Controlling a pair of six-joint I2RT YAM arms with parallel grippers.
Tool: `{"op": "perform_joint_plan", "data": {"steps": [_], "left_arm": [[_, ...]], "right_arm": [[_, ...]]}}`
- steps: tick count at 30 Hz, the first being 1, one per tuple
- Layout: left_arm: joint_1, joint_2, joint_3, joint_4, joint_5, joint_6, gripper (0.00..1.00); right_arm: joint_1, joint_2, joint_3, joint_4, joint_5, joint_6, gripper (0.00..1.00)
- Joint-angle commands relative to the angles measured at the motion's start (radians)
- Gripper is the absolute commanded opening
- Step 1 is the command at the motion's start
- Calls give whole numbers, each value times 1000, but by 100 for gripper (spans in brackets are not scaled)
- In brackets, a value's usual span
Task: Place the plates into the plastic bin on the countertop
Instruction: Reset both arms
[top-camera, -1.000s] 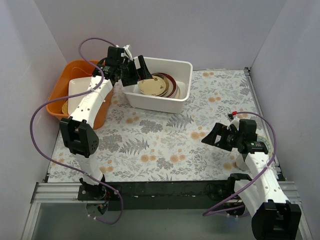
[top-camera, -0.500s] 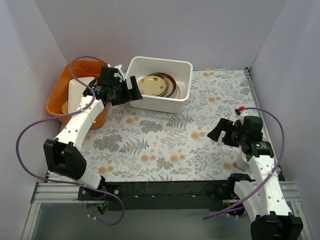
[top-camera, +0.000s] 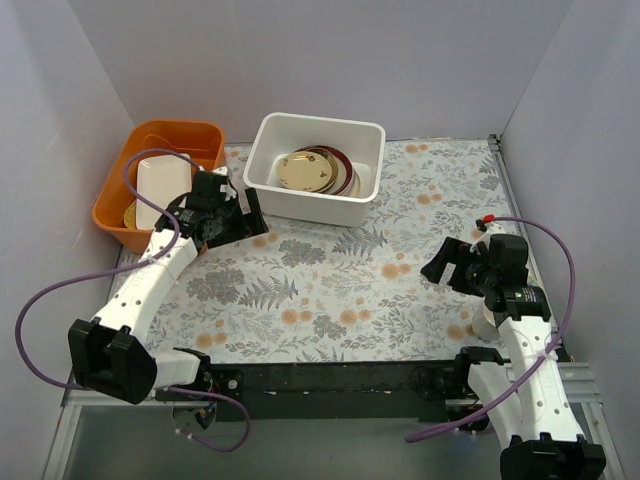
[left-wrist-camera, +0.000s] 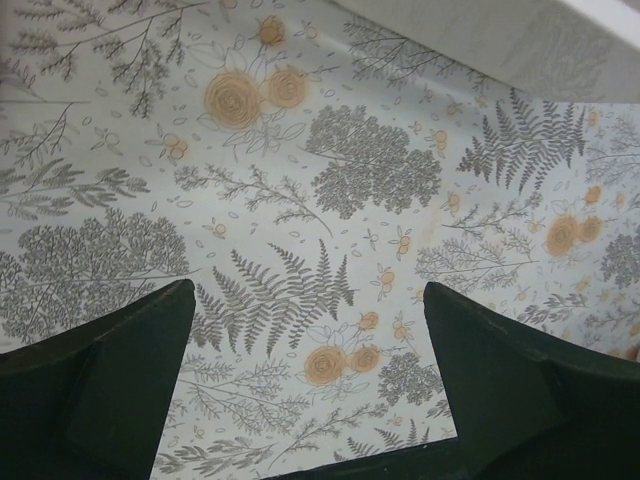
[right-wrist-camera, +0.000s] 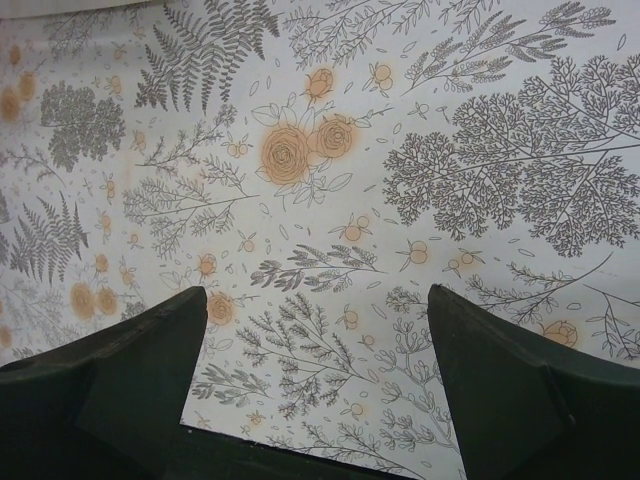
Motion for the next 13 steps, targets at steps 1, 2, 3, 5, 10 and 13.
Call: {"op": "perform_joint_plan", "data": {"steps": [1,2,3,5,10,13], "left_arm": [[4,-89,-67,-21,-90,-34,98],[4,-112,-95,-19,-93,-38,98],[4,-121,-106,-18,-93,-40,98],[4,-141,-130,-12,-82,-41,98],[4,-157,-159,14,-7,-29,98],[4,-164,-169,42,-5,-23,98]], "right_arm": [[1,-21,42,7,31,1,98],[1,-24,39,10,34,6,98],[1,-28,36,12,35,6,98],[1,-31,25,18,35,9,98],[1,-32,6,32,31,17,98],[1,-32,-2,44,33,24,98]]}}
